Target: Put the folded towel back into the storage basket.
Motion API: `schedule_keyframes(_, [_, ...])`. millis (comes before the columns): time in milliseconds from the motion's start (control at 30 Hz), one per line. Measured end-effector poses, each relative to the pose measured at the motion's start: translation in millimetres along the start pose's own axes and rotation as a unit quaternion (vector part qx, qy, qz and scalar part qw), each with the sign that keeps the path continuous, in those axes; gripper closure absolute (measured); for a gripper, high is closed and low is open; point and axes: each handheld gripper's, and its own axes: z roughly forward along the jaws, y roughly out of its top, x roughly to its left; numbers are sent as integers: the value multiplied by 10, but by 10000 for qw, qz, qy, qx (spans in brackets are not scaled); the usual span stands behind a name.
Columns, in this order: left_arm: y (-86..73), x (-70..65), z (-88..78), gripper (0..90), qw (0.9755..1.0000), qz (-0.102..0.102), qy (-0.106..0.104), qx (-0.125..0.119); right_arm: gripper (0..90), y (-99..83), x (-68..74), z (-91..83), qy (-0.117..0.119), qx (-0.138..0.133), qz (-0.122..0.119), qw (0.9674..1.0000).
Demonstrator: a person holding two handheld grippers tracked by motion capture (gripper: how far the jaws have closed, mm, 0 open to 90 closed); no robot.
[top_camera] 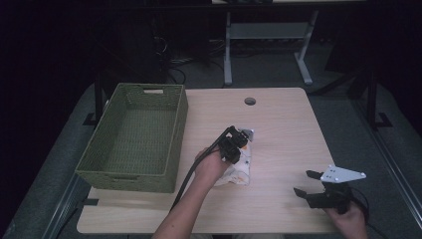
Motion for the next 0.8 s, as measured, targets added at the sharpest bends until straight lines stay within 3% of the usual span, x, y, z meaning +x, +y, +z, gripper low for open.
schedule_keyframes(800, [-176,237,-713,825,9999,-68,106,-74,211,11,9,32,-33,48,-26,10000])
